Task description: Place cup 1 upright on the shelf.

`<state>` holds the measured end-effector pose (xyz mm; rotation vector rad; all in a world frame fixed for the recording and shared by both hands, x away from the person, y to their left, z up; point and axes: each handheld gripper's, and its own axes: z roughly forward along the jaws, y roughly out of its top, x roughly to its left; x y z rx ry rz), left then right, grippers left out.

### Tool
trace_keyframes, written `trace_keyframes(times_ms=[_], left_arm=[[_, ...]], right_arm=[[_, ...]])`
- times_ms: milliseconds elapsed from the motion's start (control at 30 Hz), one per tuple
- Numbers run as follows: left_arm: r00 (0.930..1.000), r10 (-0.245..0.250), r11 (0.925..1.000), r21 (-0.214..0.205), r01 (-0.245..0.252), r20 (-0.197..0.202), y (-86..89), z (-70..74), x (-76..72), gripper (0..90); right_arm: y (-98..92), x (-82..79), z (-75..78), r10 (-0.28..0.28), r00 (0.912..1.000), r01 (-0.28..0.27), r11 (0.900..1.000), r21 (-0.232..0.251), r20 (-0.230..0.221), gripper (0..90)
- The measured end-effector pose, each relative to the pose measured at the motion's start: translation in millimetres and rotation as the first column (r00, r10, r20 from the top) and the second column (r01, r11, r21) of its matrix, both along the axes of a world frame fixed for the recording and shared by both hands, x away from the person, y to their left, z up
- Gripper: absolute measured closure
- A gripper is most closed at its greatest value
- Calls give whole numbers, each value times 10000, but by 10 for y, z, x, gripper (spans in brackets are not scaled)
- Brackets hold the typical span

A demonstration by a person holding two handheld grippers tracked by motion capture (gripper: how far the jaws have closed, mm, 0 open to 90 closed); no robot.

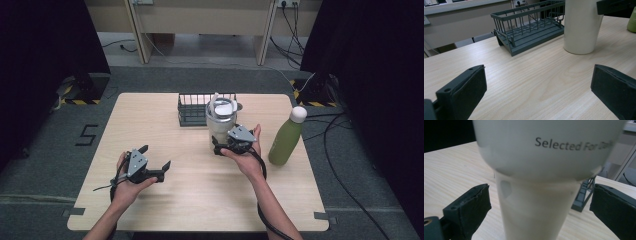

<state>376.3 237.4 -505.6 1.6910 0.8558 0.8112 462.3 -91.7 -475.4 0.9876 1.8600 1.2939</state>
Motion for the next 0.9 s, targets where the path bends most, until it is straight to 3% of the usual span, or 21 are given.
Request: trace_keyframes(times_ms=[200,367,533,767,900], left_arm=[[10000,-84,10000,23,84,-30,-10,-6,5,0],[10000,-60,10000,-14,60,-63,5,-14,1,0],[9999,-98,9999,-22,98,-82,15,-21,-11,0],[9995,-315,9995,42,315,-26,16,-15,-10,10],[9993,-336,9993,-194,333,-142,-3,-16,-6,10]], right_arm=[[37,123,-34,14,10000,-15,9999,170,39,24],[102,223,-79,100,9997,-101,9999,42,200,24],[153,266,-121,225,9994,-224,9997,-58,248,53],[135,295,-105,448,9986,-453,9988,159,290,92],[132,302,-87,444,9989,-447,9987,229,122,96]])
